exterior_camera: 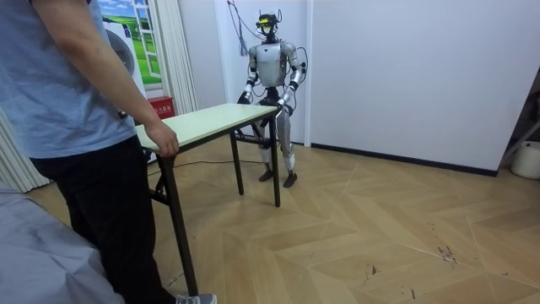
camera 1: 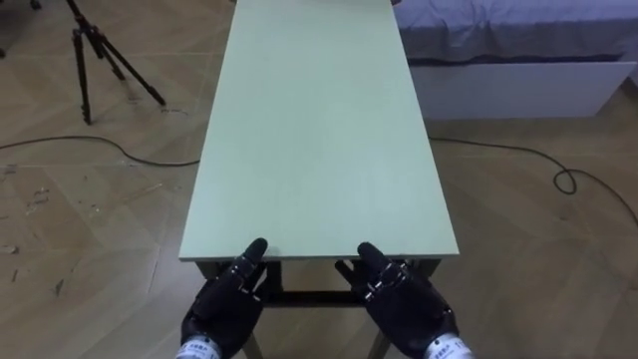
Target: Move table with human
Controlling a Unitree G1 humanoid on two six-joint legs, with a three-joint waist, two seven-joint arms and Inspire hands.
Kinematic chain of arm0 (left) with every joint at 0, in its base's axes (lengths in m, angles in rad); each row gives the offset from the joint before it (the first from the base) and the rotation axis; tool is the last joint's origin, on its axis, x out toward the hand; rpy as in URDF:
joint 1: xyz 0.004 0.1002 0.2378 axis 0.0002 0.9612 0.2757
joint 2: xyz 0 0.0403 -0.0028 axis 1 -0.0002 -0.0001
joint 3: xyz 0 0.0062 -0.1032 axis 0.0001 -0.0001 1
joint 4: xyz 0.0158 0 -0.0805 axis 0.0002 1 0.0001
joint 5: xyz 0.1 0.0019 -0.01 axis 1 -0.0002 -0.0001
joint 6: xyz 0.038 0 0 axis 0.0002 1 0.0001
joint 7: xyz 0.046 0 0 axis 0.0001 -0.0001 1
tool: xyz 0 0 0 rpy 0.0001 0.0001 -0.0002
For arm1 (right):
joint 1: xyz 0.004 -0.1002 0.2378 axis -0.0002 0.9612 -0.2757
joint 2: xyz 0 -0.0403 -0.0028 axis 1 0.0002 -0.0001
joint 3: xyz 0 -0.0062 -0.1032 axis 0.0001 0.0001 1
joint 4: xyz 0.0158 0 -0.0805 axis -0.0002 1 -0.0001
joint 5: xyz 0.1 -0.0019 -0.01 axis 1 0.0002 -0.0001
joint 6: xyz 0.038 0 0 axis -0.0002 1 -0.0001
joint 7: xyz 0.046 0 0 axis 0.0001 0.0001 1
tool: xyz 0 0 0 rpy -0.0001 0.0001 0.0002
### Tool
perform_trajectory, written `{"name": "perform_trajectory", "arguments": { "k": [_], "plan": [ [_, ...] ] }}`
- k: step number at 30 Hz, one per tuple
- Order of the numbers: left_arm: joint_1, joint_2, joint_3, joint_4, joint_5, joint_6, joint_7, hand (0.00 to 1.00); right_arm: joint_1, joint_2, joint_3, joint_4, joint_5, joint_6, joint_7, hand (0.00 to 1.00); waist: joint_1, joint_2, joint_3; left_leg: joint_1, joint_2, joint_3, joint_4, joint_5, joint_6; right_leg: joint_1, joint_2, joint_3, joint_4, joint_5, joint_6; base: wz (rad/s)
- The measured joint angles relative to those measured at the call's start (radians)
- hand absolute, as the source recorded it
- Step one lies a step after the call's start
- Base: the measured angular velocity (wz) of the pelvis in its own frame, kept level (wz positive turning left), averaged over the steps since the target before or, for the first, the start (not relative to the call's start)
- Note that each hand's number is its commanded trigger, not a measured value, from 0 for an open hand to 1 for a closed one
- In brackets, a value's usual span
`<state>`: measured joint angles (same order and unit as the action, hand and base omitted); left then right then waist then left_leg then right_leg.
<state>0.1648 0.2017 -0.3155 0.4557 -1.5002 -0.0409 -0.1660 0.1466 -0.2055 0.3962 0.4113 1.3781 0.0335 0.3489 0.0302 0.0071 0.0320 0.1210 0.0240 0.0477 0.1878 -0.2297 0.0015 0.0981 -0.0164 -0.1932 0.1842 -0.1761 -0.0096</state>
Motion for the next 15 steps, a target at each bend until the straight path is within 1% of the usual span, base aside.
{"name": "perform_trajectory", "arguments": {
  "k": [3, 5, 8, 10, 12, 15],
  "plan": [
    [-0.007, -0.005, 0.008, 0.018, 0.001, 0.012, 0.018, 0.0, -0.008, 0.017, -0.049, 0.019, 0.0, -0.001, -0.032, 0.0, 0.0, 0.0, 0.0001, 0.007, 0.0, 0.004, -0.002, 0.0, 0.0, 0.004, 0.0, 0.002, 0.0, 0.0, 0.0, -0.01],
    [-0.006, -0.012, 0.016, 0.019, 0.001, 0.02, 0.034, 0.0, -0.011, 0.015, -0.069, 0.02, 0.0, 0.0, -0.054, 0.0, 0.001, -0.001, -0.0006, 0.009, 0.0, 0.007, -0.003, 0.0, 0.0, 0.004, 0.0, 0.004, 0.001, 0.0, 0.0, -0.04],
    [-0.008, -0.03, 0.039, 0.041, -0.001, 0.028, 0.048, 0.0, -0.017, 0.028, -0.07, 0.034, 0.0, 0.0, -0.071, 0.0, -0.001, -0.006, -0.0043, 0.011, 0.0, 0.007, -0.004, 0.0, 0.0, 0.006, 0.0, 0.005, 0.001, 0.0, 0.0, 0.0],
    [-0.011, -0.033, 0.039, 0.062, -0.001, 0.031, 0.051, 0.0, -0.026, 0.043, -0.075, 0.065, 0.0, 0.0, -0.076, 0.0, -0.002, -0.01, -0.0074, 0.014, 0.0, 0.007, -0.003, 0.0, 0.0, 0.009, 0.0, 0.005, 0.002, 0.0, 0.0, 0.0],
    [-0.018, -0.036, 0.039, 0.101, -0.001, 0.037, 0.056, 0.0, -0.035, 0.053, -0.079, 0.103, 0.0, 0.001, -0.085, 0.0, -0.003, -0.012, -0.0129, 0.015, 0.0, 0.005, -0.001, 0.0, 0.0, 0.012, 0.0, 0.006, 0.002, 0.0, 0.0, 0.0],
    [-0.018, -0.038, 0.041, 0.108, 0.001, 0.046, 0.056, 0.0, -0.035, 0.061, -0.087, 0.113, 0.047, 0.004, -0.086, 0.0, -0.001, -0.01, -0.0131, 0.016, -0.001, 0.005, 0.001, 0.0, 0.0, 0.016, 0.0, 0.005, 0.001, 0.0, 0.0, 0.0]
  ]
}}
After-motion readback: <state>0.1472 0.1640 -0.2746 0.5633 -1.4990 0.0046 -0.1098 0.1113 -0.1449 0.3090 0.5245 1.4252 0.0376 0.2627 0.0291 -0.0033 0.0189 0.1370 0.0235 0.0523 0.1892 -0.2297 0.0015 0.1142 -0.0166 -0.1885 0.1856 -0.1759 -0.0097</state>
